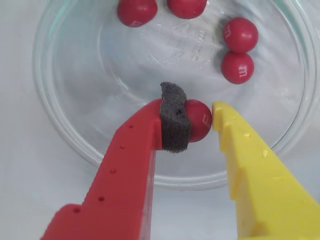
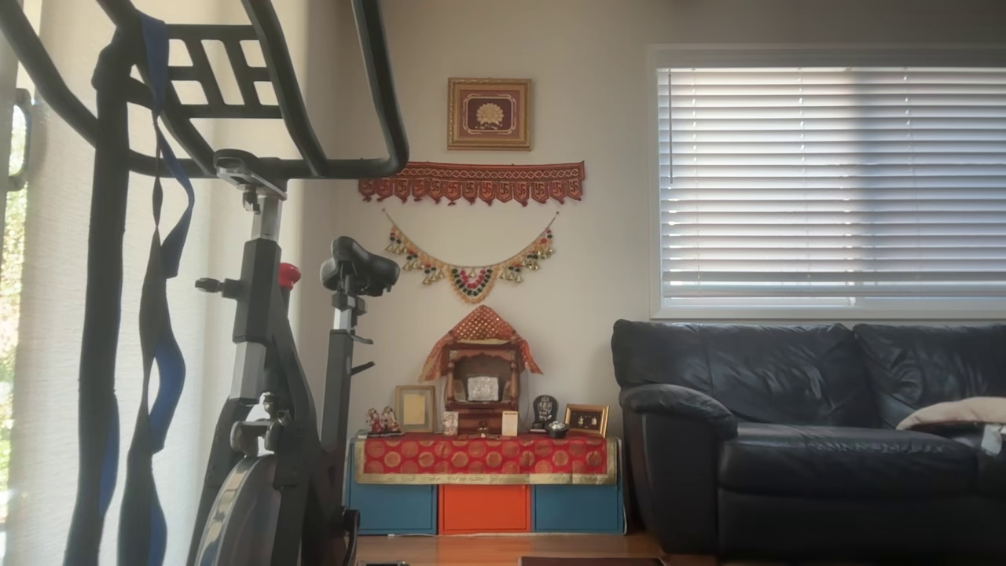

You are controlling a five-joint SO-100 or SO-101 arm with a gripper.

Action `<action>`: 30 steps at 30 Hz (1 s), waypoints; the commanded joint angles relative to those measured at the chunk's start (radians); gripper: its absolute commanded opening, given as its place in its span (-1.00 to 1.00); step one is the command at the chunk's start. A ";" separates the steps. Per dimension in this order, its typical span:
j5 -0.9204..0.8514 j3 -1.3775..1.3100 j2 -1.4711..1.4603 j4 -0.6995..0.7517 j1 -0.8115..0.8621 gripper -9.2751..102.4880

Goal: Sort medicines into box.

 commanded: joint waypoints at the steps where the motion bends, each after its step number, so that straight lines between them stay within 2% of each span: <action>1: -0.023 -0.101 0.031 0.000 0.015 -0.81; 16: -0.061 -0.270 0.037 0.118 0.117 -0.81; 30: -0.072 -0.370 0.035 0.124 0.255 -0.81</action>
